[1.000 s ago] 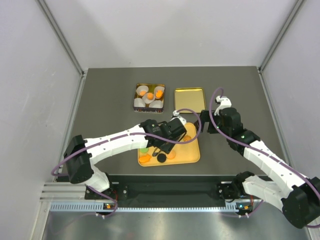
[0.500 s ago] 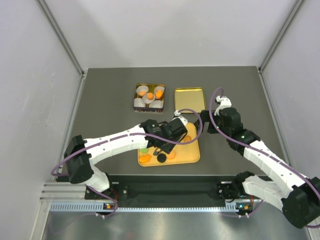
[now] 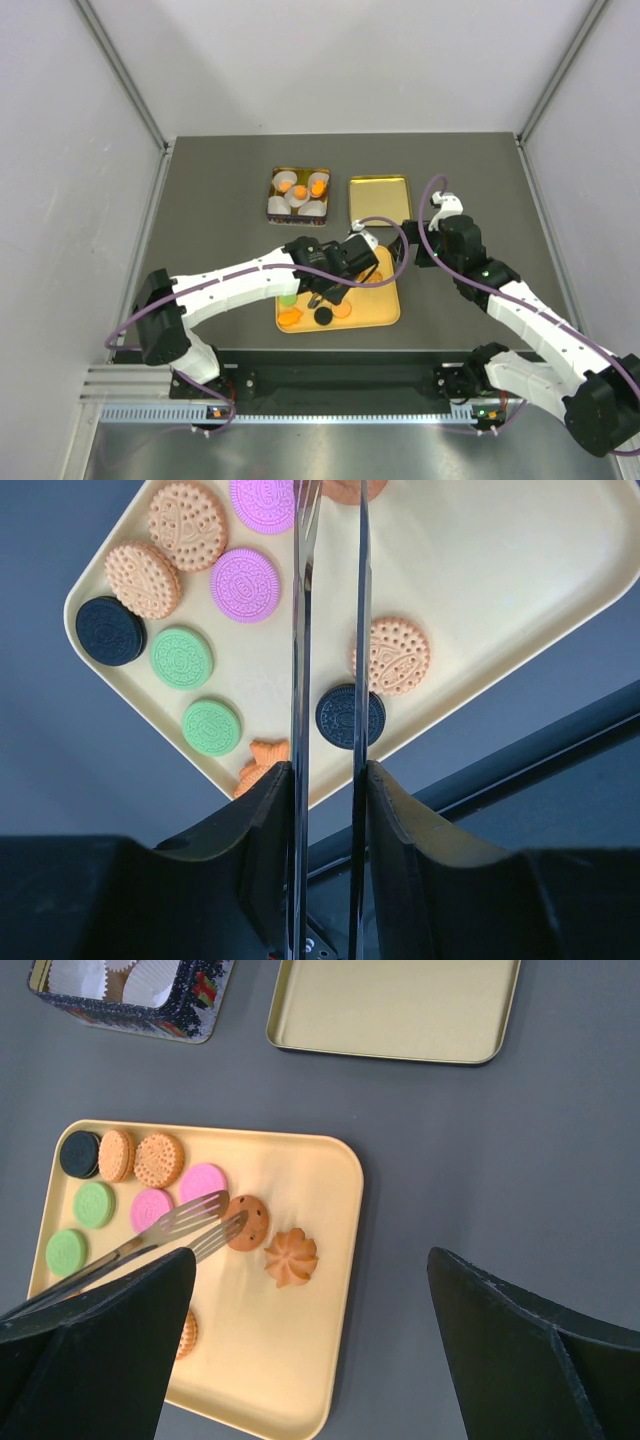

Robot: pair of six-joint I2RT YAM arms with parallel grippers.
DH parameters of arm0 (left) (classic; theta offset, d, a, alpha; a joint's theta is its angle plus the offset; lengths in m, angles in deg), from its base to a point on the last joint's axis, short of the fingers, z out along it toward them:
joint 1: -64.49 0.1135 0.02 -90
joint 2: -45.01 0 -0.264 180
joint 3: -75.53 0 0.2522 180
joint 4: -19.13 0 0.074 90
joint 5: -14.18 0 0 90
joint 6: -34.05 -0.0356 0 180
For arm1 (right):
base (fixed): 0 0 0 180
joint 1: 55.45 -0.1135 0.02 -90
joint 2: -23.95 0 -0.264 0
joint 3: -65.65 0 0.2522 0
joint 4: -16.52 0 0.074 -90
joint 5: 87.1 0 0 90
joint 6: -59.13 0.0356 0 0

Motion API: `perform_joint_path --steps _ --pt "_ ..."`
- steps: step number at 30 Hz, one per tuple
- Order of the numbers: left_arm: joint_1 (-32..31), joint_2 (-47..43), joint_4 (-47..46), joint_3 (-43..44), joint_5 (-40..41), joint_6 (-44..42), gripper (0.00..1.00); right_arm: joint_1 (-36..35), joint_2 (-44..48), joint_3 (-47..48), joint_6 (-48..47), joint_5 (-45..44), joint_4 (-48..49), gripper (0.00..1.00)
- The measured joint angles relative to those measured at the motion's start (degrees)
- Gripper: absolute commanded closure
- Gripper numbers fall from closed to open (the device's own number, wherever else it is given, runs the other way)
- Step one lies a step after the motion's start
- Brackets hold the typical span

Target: Pack the cookies

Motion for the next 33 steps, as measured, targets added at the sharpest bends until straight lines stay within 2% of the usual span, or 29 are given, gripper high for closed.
perform_joint_path --steps 11,15,33 --pt "-0.50 -0.26 2.08 1.20 0.00 0.00 0.59 0.00 0.00 0.00 0.00 0.02 0.00 0.00" --pt "-0.50 -0.31 2.21 1.20 0.00 0.00 0.53 0.00 0.00 0.00 0.00 0.00 0.00 0.00" --pt "-0.83 -0.28 2.14 1.29 -0.26 -0.15 0.54 0.00 0.00 0.00 0.00 -0.02 0.00 0.00"
